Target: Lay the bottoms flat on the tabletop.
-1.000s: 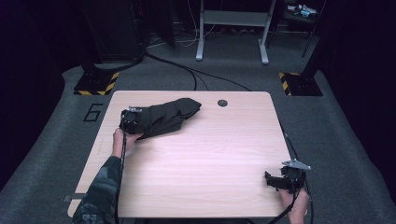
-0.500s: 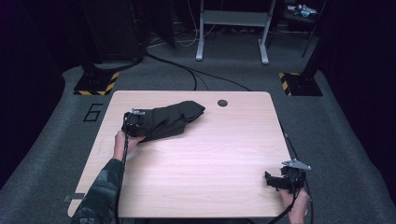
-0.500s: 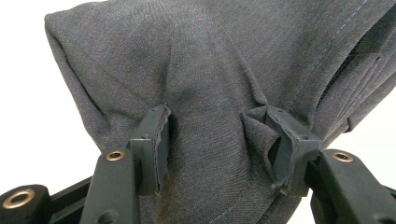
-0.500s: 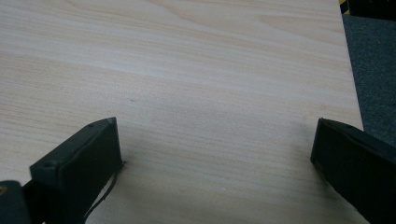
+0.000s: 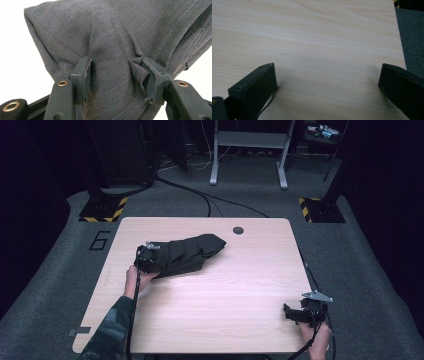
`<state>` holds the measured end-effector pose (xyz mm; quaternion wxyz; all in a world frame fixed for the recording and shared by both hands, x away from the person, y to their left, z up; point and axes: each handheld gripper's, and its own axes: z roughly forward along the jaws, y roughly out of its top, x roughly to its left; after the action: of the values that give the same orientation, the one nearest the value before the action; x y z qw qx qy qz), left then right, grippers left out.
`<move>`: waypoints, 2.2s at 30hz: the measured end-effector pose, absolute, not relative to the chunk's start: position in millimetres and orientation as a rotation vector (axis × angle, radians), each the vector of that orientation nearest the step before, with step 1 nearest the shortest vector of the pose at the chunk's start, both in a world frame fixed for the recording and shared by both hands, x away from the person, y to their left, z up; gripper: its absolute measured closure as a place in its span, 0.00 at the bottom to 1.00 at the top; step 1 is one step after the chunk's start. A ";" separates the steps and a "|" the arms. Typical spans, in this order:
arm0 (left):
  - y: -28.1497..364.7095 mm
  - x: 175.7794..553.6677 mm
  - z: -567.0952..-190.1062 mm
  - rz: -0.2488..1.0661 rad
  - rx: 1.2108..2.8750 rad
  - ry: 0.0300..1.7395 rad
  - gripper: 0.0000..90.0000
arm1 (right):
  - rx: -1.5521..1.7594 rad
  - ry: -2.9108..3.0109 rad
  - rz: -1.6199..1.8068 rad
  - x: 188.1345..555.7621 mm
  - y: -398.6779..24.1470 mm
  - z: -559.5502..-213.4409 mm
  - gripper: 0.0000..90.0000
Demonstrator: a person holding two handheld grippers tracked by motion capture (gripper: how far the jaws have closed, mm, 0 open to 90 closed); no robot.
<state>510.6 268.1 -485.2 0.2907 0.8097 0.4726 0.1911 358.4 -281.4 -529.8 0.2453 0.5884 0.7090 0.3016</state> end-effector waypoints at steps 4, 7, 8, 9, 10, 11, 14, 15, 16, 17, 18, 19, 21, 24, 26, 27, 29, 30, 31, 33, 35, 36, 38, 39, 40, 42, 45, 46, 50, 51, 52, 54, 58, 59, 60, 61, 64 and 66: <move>259.9 499.0 -484.8 0.504 2.176 1.242 0.51 | 1.605 1.936 0.824 358.4 -281.5 -529.8 0.01; 253.3 489.5 -485.4 0.511 2.178 1.222 0.51 | 1.598 1.937 0.824 358.5 -281.7 -529.9 0.01; 251.4 486.5 -485.5 0.509 2.179 1.217 0.51 | 1.598 1.937 0.824 358.5 -281.7 -529.9 0.01; 249.0 483.4 -485.9 0.505 2.174 1.217 0.51 | 1.603 1.936 0.824 358.4 -281.5 -529.8 0.01; 247.5 480.4 -485.6 0.500 2.182 1.211 0.51 | 1.597 1.938 0.824 358.6 -281.8 -529.9 0.01; 245.1 475.5 -485.9 0.496 2.183 1.197 0.51 | 1.598 1.937 0.824 358.5 -281.7 -529.9 0.01; 242.7 471.5 -485.7 0.489 2.186 1.194 0.51 | 1.598 1.937 0.824 358.5 -281.7 -529.9 0.01; 240.6 468.1 -485.8 0.490 2.188 1.191 0.51 | 1.599 1.936 0.824 358.5 -281.6 -529.9 0.01; 239.5 466.6 -486.4 0.497 2.180 1.189 0.51 | 1.598 1.937 0.824 358.5 -281.7 -529.9 0.01; 238.6 464.7 -486.3 0.488 2.181 1.186 0.51 | 1.598 1.937 0.824 358.5 -281.7 -529.9 0.01; 237.9 462.8 -486.4 0.490 2.184 1.181 0.51 | 1.598 1.937 0.824 358.5 -281.7 -529.9 0.01; 237.0 461.2 -486.5 0.487 2.185 1.177 0.51 | 1.599 1.937 0.824 358.5 -281.7 -529.9 0.01; 234.9 457.9 -486.6 0.484 2.184 1.171 0.51 | 1.599 1.936 0.824 358.5 -281.7 -529.9 0.01; 231.2 451.7 -486.5 0.479 2.192 1.157 0.51 | 1.599 1.936 0.823 358.5 -281.7 -529.9 0.01; 228.5 446.8 -486.8 0.479 2.188 1.151 0.51 | 1.599 1.937 0.823 358.5 -281.7 -529.9 0.01; 225.9 441.9 -486.6 0.469 2.190 1.145 0.51 | 1.599 1.936 0.824 358.5 -281.7 -529.9 0.01; 224.5 439.2 -486.4 0.463 2.196 1.142 0.51 | 1.598 1.936 0.824 358.5 -281.7 -529.9 0.01; 222.9 436.7 -486.9 0.467 2.192 1.136 0.51 | 1.598 1.936 0.824 358.5 -281.7 -529.9 0.01; 219.9 431.7 -487.2 0.471 2.190 1.132 0.51 | 1.599 1.937 0.823 358.5 -281.7 -529.9 0.01; 217.3 427.3 -487.0 0.468 2.199 1.120 0.51 | 1.599 1.936 0.823 358.4 -281.6 -529.9 0.01; 215.4 424.7 -487.4 0.467 2.194 1.118 0.51 | 1.599 1.936 0.823 358.4 -281.7 -529.9 0.01; 214.0 422.5 -487.4 0.467 2.195 1.117 0.51 | 1.599 1.935 0.823 358.4 -281.6 -529.9 0.01; 211.5 418.2 -487.8 0.471 2.195 1.109 0.51 | 1.599 1.935 0.823 358.4 -281.6 -529.9 0.01; 210.7 416.7 -488.0 0.468 2.192 1.104 0.51 | 1.599 1.935 0.823 358.4 -281.6 -529.9 0.01; 209.1 414.3 -488.0 0.466 2.193 1.106 0.51 | 1.599 1.935 0.823 358.4 -281.6 -529.9 0.01; 205.9 410.3 -488.6 0.466 2.185 1.101 0.51 | 1.599 1.935 0.823 358.3 -281.6 -529.9 0.01; 201.4 405.1 -488.8 0.465 2.189 1.086 0.51 | 1.598 1.935 0.823 358.4 -281.7 -529.9 0.01; 200.1 403.9 -488.8 0.462 2.188 1.088 0.51 | 1.598 1.935 0.823 358.4 -281.7 -529.9 0.01; 195.6 398.8 -488.6 0.456 2.188 1.086 0.51 | 1.596 1.935 0.822 358.3 -281.8 -529.9 0.01; 194.6 397.0 -488.7 0.459 2.191 1.082 0.51 | 1.596 1.934 0.822 358.3 -281.9 -529.9 0.01; 193.9 395.5 -489.1 0.455 2.187 1.077 0.51 | 1.597 1.934 0.823 358.3 -281.8 -529.9 0.01; 191.3 391.4 -489.3 0.449 2.186 1.072 0.51 | 1.597 1.934 0.822 358.3 -281.8 -529.9 0.01; 185.4 385.9 -489.6 0.449 2.185 1.063 0.50 | 1.596 1.935 0.822 358.4 -281.9 -529.9 0.01; 183.3 384.2 -489.8 0.452 2.185 1.059 0.50 | 1.597 1.935 0.822 358.3 -281.9 -529.9 0.01; 181.8 383.1 -489.5 0.448 2.187 1.058 0.50 | 1.597 1.935 0.822 358.3 -281.9 -529.9 0.01; 178.9 381.1 -489.8 0.454 2.186 1.061 0.50 | 1.597 1.934 0.822 358.3 -281.8 -529.9 0.01; 173.5 376.9 -488.8 0.449 2.200 1.051 0.50 | 1.596 1.935 0.822 358.3 -281.9 -529.9 0.01; 170.8 374.6 -489.0 0.450 2.196 1.054 0.50 | 1.596 1.934 0.822 358.3 -281.8 -529.9 0.01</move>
<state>374.6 170.8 -489.0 0.3263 0.8380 0.4023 0.1716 358.3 -281.8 -529.9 0.2487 0.5858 0.7099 0.3017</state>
